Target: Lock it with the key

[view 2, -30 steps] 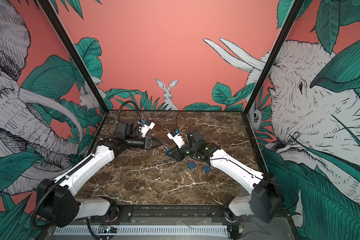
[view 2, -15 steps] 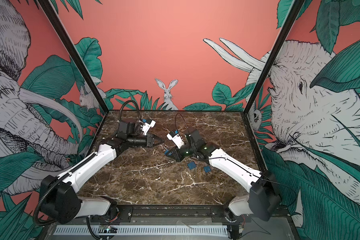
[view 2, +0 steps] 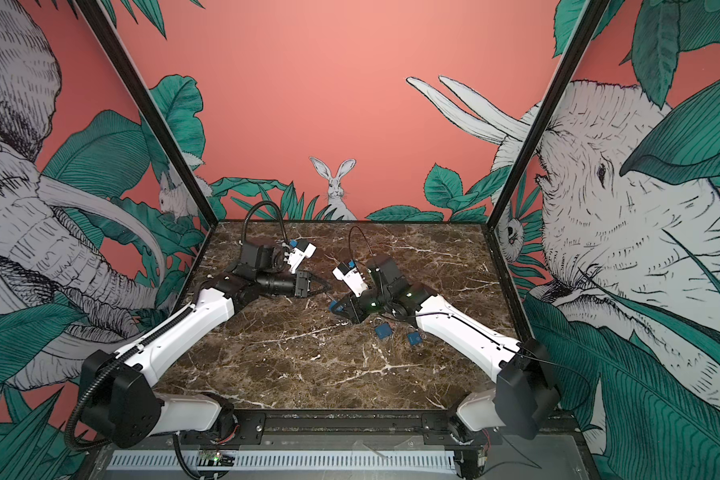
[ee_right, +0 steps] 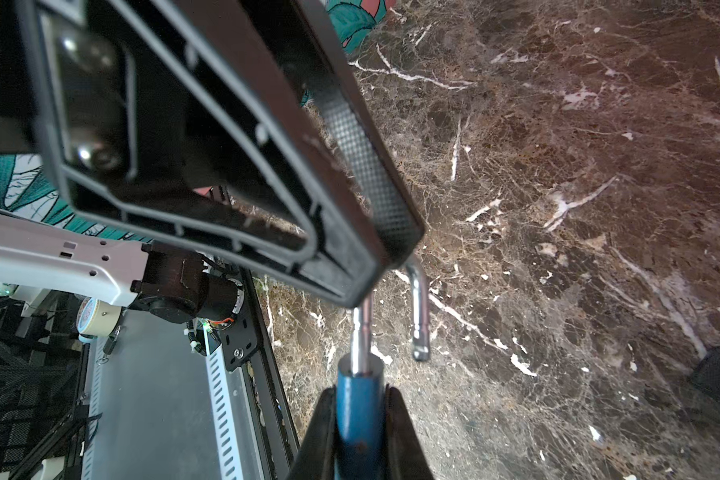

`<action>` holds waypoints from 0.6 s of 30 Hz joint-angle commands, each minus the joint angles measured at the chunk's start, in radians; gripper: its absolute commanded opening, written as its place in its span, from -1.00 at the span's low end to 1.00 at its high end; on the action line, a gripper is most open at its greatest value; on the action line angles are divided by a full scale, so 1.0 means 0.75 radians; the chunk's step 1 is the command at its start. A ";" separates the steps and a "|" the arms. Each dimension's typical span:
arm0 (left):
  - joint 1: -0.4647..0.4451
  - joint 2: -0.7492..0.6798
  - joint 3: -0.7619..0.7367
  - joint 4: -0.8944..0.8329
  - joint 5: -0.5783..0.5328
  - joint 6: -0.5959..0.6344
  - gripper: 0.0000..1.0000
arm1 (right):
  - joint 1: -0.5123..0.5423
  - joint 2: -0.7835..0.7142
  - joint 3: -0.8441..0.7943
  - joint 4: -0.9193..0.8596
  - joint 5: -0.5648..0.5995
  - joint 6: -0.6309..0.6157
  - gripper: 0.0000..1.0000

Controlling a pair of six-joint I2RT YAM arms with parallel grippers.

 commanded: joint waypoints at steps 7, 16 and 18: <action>-0.007 -0.016 -0.002 -0.054 0.007 0.044 -0.48 | -0.002 -0.039 0.068 0.052 -0.010 -0.006 -1.00; 0.007 -0.045 -0.020 -0.038 0.025 0.051 -0.48 | -0.024 -0.063 0.033 0.085 -0.058 0.025 -1.00; 0.024 -0.058 -0.029 -0.036 0.039 0.051 -0.48 | -0.031 -0.069 0.029 0.096 -0.076 0.035 -1.00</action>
